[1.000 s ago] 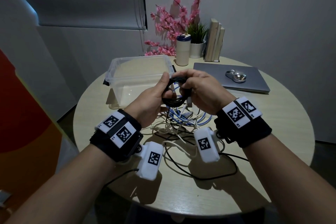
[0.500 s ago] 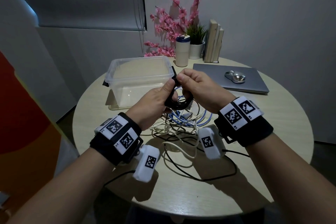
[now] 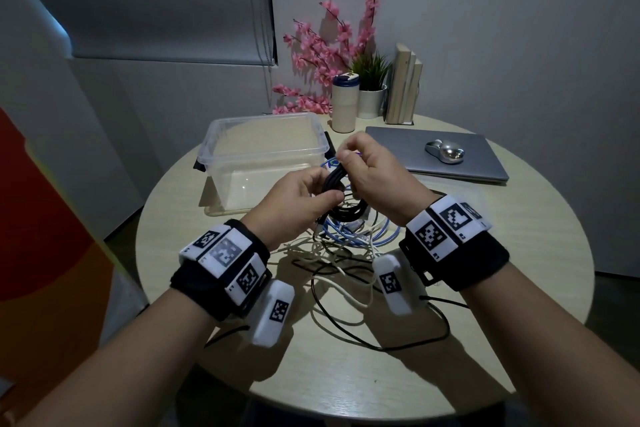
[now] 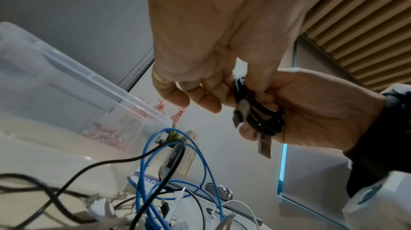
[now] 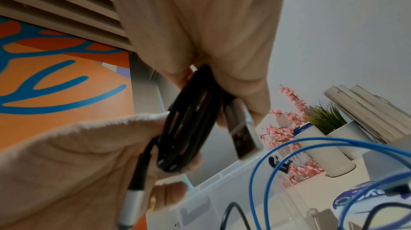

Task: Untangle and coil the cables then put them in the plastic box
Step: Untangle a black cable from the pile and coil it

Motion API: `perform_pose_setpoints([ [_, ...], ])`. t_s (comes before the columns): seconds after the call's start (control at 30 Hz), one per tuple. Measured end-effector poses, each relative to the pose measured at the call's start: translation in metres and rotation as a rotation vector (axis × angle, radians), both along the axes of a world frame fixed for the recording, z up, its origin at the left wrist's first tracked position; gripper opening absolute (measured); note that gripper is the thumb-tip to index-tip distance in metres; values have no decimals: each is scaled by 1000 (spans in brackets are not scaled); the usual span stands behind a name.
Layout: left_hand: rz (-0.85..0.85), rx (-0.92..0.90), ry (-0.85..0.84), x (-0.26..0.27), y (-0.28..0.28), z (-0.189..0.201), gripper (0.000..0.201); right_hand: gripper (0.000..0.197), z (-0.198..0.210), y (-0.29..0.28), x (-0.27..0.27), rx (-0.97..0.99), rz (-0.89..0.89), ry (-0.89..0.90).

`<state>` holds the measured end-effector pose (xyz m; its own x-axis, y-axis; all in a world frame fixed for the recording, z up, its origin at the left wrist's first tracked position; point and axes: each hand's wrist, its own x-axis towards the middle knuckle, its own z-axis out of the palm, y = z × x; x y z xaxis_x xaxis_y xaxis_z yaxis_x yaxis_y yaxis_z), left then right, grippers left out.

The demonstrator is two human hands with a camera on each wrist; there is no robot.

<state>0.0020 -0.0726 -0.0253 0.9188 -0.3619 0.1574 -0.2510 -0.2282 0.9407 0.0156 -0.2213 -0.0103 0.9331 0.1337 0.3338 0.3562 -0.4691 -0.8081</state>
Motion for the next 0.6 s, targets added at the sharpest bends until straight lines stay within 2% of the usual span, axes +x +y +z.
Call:
perform_pose_setpoints([
  [0.13, -111, 16, 95, -4, 5, 1, 10, 20, 2, 1, -6, -68, 54, 1],
  [0.2, -67, 28, 93, -5, 5, 1, 8, 25, 3, 0, -5, -85, 34, -12],
  [0.37, 125, 92, 38, -4, 3, 3, 27, 26, 7, -5, -3, -144, -35, -44],
  [0.5, 134, 260, 29, -4, 5, 12, 25, 20, 5, -2, -7, -168, -47, -57],
  [0.6, 125, 261, 76, -2, 8, 13, 27, 17, 1, 1, -7, -39, -10, -9],
])
